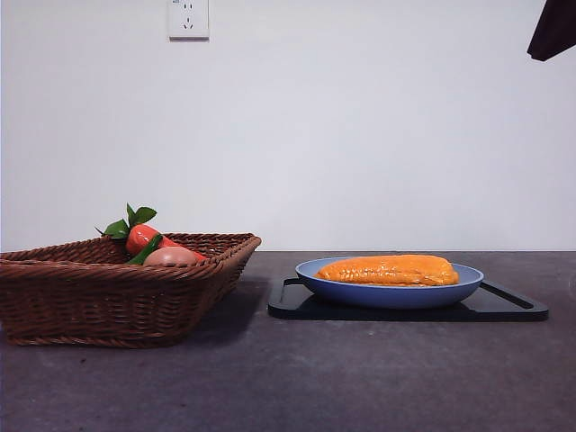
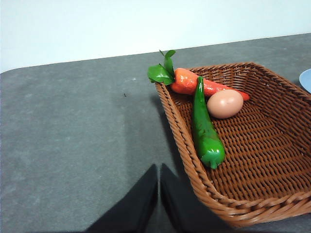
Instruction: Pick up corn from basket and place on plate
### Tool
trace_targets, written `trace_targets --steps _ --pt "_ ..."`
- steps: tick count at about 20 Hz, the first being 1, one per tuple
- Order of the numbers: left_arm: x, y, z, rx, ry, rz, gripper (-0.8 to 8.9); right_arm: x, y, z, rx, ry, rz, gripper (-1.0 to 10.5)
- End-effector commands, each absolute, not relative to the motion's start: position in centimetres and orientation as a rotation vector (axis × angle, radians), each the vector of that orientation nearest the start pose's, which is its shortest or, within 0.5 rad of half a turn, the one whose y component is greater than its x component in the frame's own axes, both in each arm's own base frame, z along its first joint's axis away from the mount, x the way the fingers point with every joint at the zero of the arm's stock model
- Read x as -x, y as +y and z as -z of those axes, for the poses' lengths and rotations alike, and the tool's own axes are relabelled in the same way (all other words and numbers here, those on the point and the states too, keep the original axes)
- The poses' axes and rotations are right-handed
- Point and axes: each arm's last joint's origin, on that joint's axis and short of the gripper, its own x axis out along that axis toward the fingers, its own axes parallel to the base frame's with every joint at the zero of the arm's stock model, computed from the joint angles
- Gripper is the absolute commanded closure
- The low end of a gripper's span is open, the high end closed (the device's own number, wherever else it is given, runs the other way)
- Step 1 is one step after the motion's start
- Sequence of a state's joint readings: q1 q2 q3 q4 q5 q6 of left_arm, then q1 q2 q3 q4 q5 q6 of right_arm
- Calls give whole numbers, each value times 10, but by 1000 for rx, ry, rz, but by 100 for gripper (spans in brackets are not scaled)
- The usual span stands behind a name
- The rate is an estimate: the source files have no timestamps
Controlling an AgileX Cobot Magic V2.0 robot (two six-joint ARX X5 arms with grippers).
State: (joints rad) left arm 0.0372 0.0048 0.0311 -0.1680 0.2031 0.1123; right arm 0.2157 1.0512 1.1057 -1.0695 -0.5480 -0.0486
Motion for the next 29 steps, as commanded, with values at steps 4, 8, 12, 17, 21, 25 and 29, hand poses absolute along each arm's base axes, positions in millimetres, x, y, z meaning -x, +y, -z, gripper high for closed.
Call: trace_targets --steps 4,8,12,17,21,25,29 --pt "-96 -2 -148 -86 162 169 806 -177 55 -332 -108 943 -736 945" --pt "-96 -2 -148 -86 162 169 806 -180 56 -335 -100 897 -740 945" --pt "-96 -2 -148 -86 162 169 806 -183 56 -337 -93 856 -744 945" --pt "-96 -2 -148 -86 161 169 806 -175 42 -363 67 521 -705 945" --pt "-96 -2 -148 -86 161 169 806 -150 21 -369 87 196 -578 945" --pt "-96 -2 -148 -86 161 169 806 -120 6 -332 117 29 -427 945" --pt "-96 -2 -148 -86 161 169 806 -107 0 -290 134 -20 -256 945"
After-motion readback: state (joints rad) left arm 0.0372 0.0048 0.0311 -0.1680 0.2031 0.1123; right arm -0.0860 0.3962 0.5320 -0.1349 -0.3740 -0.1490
